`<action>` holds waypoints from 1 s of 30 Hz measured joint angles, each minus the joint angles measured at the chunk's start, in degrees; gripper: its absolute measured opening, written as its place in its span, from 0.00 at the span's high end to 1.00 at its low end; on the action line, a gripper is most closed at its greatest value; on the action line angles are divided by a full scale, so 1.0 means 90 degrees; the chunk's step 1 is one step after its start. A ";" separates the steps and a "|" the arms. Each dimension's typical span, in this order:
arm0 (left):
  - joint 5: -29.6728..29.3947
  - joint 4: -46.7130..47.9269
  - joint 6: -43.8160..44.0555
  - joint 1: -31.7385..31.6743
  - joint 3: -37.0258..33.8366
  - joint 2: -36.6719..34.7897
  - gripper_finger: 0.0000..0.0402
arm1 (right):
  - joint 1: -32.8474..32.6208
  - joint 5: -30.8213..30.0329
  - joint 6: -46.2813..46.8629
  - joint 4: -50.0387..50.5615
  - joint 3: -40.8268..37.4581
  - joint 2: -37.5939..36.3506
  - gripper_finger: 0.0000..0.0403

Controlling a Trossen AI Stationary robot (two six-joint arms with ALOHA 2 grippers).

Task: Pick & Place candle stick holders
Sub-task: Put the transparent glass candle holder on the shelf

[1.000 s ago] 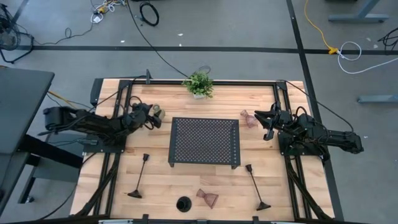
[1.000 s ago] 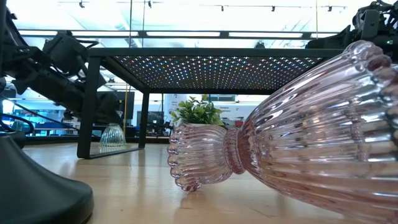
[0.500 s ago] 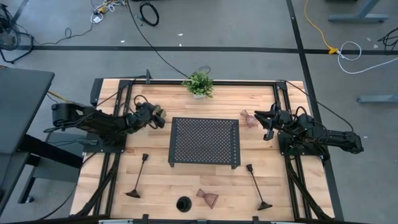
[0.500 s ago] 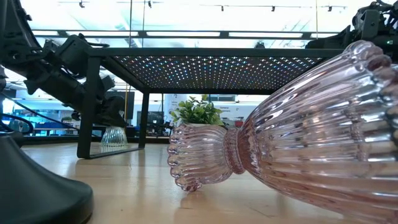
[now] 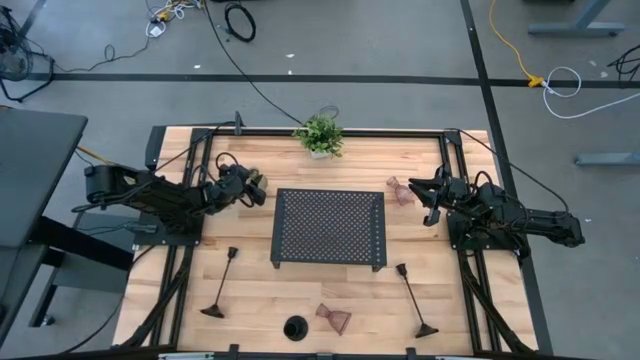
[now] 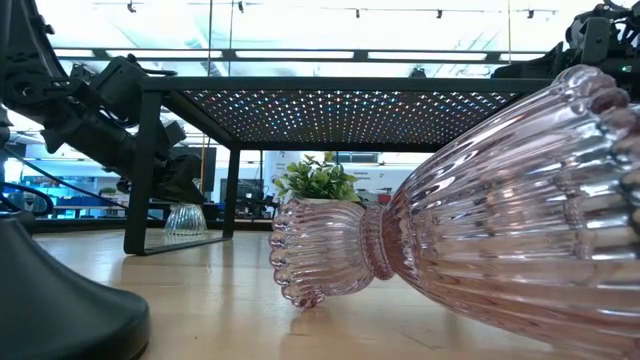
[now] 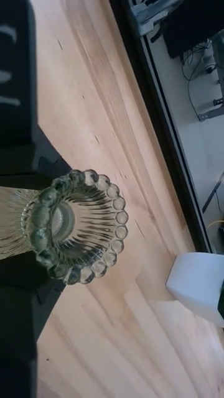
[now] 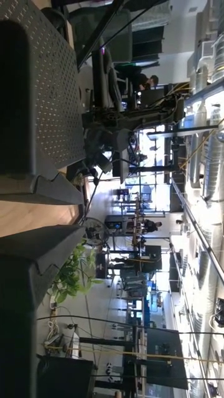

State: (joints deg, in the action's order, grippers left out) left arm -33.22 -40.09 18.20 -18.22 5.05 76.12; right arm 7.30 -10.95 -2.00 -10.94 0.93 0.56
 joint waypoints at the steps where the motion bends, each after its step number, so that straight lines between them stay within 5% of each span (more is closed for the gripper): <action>1: 0.0008 0.0003 -0.0063 0.0000 -0.0001 -0.0014 0.68 | 0.0002 -0.0001 0.0000 0.0000 0.0000 0.0000 0.84; 23: 0.0432 0.0694 -0.0444 0.0010 -0.0021 -0.1486 0.68 | 0.0000 -0.0020 0.0149 0.0192 0.0000 0.0000 0.84; 30: 0.0672 0.2503 -0.0440 0.0010 0.0594 -0.2412 0.68 | -0.0001 -0.0020 0.0170 0.0192 0.0002 0.0000 0.84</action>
State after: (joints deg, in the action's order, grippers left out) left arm -27.18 -17.57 14.24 -18.13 10.40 54.40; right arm 7.29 -11.13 -0.47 -9.21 0.95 0.56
